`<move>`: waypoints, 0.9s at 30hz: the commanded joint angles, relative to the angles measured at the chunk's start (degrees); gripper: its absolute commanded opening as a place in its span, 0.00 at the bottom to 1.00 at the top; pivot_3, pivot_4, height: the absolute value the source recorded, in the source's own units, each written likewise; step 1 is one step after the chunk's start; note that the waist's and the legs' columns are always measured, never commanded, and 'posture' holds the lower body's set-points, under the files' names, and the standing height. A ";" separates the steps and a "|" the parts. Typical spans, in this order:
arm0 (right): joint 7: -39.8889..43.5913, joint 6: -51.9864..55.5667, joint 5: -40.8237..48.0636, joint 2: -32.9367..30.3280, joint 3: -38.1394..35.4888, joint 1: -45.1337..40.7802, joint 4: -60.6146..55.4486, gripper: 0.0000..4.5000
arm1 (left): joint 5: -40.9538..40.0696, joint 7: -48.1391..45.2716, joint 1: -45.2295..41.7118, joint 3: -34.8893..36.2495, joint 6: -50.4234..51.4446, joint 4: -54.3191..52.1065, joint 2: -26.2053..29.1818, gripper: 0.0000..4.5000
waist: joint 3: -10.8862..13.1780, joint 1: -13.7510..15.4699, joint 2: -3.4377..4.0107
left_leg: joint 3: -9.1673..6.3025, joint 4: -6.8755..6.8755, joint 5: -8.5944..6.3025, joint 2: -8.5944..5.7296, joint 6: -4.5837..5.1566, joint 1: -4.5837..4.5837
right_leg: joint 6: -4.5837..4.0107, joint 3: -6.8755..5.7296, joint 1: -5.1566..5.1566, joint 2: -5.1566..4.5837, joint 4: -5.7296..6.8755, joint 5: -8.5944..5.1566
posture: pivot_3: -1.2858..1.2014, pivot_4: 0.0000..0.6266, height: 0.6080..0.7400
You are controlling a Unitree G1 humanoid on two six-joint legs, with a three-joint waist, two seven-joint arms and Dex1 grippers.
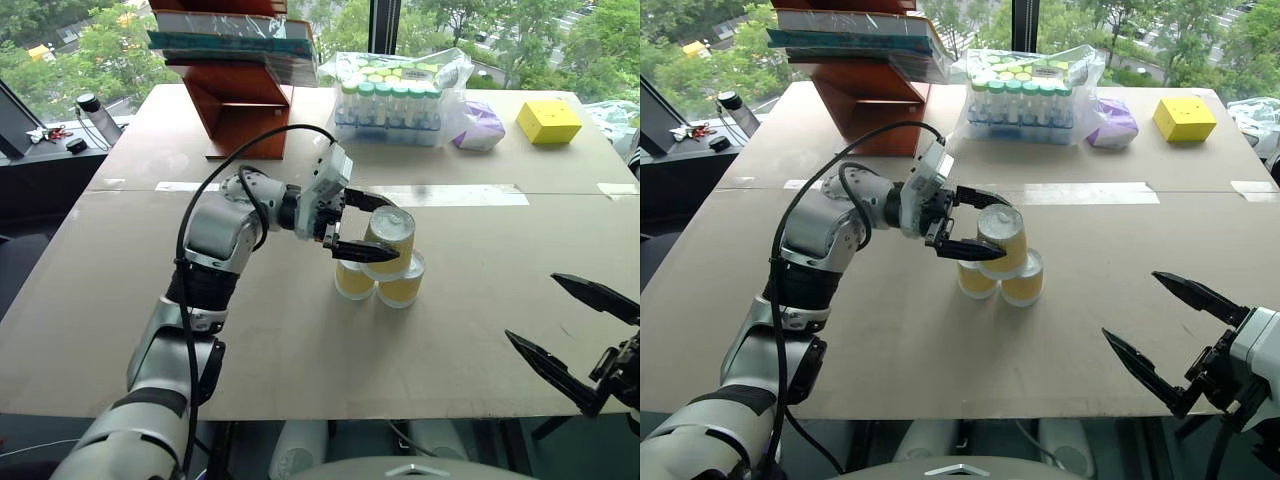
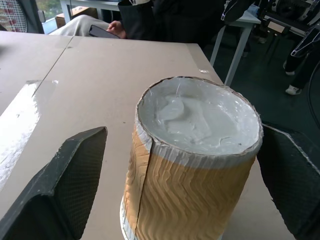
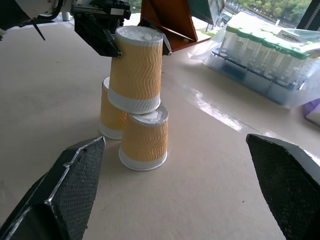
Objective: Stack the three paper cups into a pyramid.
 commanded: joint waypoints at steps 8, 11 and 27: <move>-0.19 -1.05 -2.20 0.36 2.69 -1.63 0.98 1.00 | -11.40 1.93 2.01 12.99 7.67 -3.21 5.12 0.99 | 0.00 -0.34 0.01 | -0.01 0.00 0.00 0.04 0.00 0.02 | 0.00 0.00 0.00 0.00 0.01 0.00 | 0.52 0.24 1.00; 0.52 -1.29 -2.74 0.36 3.49 -2.50 2.39 1.00 | -11.67 2.26 7.45 15.71 6.57 -5.27 8.18 0.99 | -0.03 -0.51 0.07 | 0.03 -0.03 0.00 0.06 0.00 0.07 | 0.00 0.05 0.00 0.00 0.01 -0.01 | 0.52 0.24 1.00; 12.09 -6.78 -5.37 2.82 1.43 2.63 16.21 1.00 | -7.22 14.32 44.34 28.54 -6.75 -15.88 11.75 0.99 | -0.04 0.67 0.06 | 0.02 -0.12 -0.01 0.25 -0.01 0.06 | -0.23 0.08 0.00 -0.19 -0.10 -0.13 | 0.52 0.24 1.00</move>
